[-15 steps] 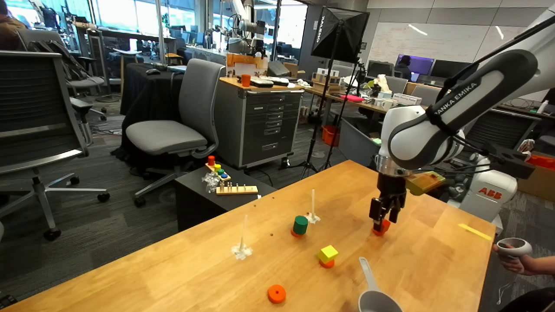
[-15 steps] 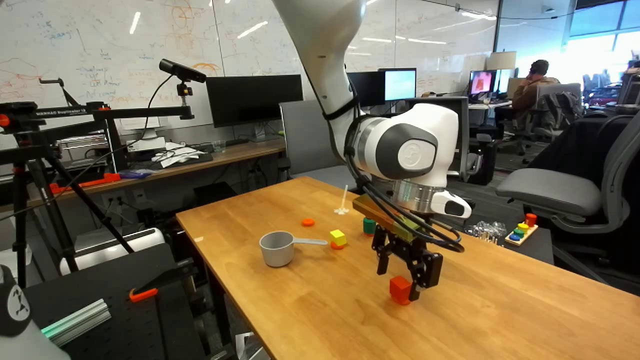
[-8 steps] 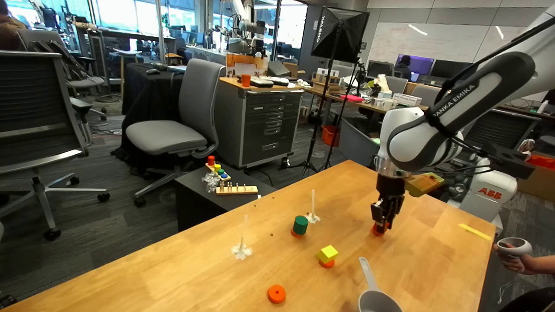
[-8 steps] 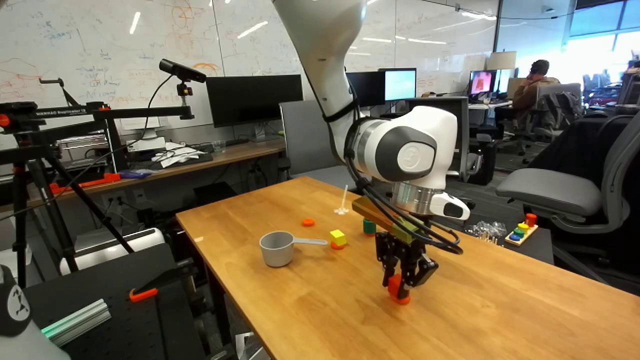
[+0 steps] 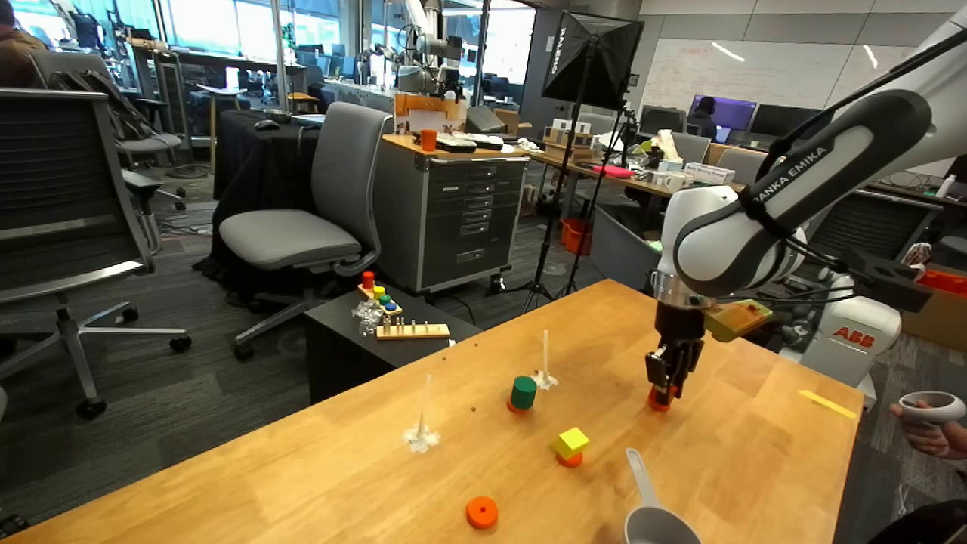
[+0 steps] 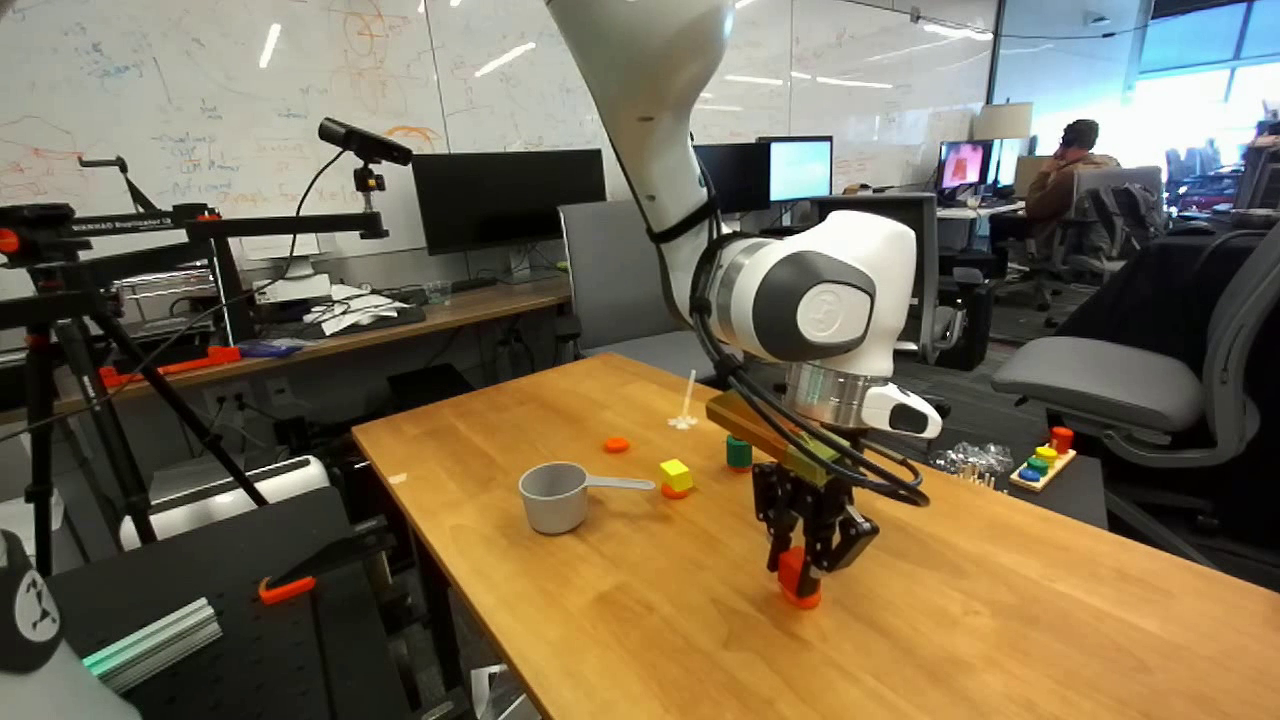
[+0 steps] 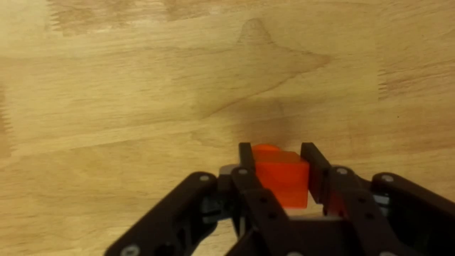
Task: Put all the blocks in the cup
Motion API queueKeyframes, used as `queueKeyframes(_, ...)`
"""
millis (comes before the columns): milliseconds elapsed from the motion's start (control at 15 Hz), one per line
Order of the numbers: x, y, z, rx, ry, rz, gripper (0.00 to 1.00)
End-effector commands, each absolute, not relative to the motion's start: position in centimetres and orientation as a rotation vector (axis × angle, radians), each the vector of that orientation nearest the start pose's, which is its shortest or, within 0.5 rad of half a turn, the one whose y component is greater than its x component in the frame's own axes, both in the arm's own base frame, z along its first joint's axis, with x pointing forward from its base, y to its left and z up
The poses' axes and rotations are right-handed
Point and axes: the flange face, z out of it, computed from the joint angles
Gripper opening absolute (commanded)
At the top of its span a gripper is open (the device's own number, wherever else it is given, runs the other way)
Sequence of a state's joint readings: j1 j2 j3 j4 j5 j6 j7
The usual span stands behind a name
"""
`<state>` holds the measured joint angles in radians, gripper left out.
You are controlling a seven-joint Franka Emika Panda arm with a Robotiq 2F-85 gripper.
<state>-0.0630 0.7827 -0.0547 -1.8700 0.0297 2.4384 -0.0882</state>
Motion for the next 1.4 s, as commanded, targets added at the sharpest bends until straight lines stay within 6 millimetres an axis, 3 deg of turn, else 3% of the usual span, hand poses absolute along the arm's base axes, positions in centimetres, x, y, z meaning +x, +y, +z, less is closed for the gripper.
queueKeyframes(0,58.8,-6.3,10.7,-3.111,0.005,0.337,0.13)
queueKeyframes(267,57.5,-4.3,14.6,-3.089,-0.079,0.31,0.13)
queueKeyframes(467,55.7,-2.1,16.2,-3.07,-0.135,0.321,0.13)
queueKeyframes(667,52.9,0.7,16.4,-3.051,-0.206,0.368,0.13)
queueKeyframes(1067,47.4,8.2,15.3,-3.022,-0.415,0.462,0.13)
queueKeyframes(1333,45.8,11.7,15.0,-3.02,-0.519,0.481,0.13)
